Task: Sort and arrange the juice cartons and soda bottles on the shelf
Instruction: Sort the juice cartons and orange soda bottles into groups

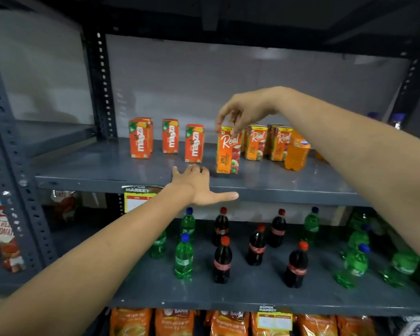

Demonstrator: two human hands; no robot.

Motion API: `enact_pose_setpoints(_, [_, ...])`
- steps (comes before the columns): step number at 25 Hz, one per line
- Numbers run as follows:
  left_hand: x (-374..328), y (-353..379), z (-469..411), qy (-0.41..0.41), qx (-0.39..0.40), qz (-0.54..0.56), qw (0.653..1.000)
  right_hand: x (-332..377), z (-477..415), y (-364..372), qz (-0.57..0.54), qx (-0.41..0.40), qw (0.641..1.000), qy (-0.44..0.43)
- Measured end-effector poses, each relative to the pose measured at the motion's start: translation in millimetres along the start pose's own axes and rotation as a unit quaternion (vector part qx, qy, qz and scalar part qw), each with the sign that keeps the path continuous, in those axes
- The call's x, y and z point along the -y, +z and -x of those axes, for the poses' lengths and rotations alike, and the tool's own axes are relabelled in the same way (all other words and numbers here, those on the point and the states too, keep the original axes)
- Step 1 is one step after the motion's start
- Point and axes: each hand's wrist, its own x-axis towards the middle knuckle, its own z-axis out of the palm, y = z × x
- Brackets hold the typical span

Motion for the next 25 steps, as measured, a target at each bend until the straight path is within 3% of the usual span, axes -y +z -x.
enact_pose_setpoints(3, [-47, 5, -17, 0.034, -0.018, 0.021, 0.999, -38, 23, 1, 0.013, 0.014, 0.999, 0.028])
enact_pose_setpoints(6, [-83, 3, -33, 0.047, -0.022, 0.022, 0.998, -67, 28, 0, 0.017, -0.023, 0.998, 0.05])
enact_pose_setpoints(12, [-94, 5, -47, 0.041, -0.011, 0.025, 0.999, -95, 10, 32, 0.079, -0.045, 0.995, 0.041])
enact_pose_setpoints(15, [-93, 4, -48, 0.041, -0.008, 0.033, 0.999, -107, 14, 34, 0.046, -0.048, 0.997, 0.027])
enact_pose_setpoints(17, [-97, 7, -47, 0.036, -0.022, 0.033, 0.999, -117, 29, 19, 0.018, -0.088, 0.996, 0.02])
enact_pose_setpoints(19, [-110, 11, -46, 0.034, -0.062, 0.025, 0.997, -137, 48, 1, 0.057, -0.136, 0.988, 0.043])
enact_pose_setpoints(23, [-159, 22, -46, 0.025, -0.134, 0.017, 0.991, -165, 75, -6, 0.043, -0.02, 0.991, 0.128])
enact_pose_setpoints(25, [-181, 26, -49, 0.016, -0.148, 0.014, 0.989, -174, 77, -3, 0.018, -0.047, 0.992, 0.114])
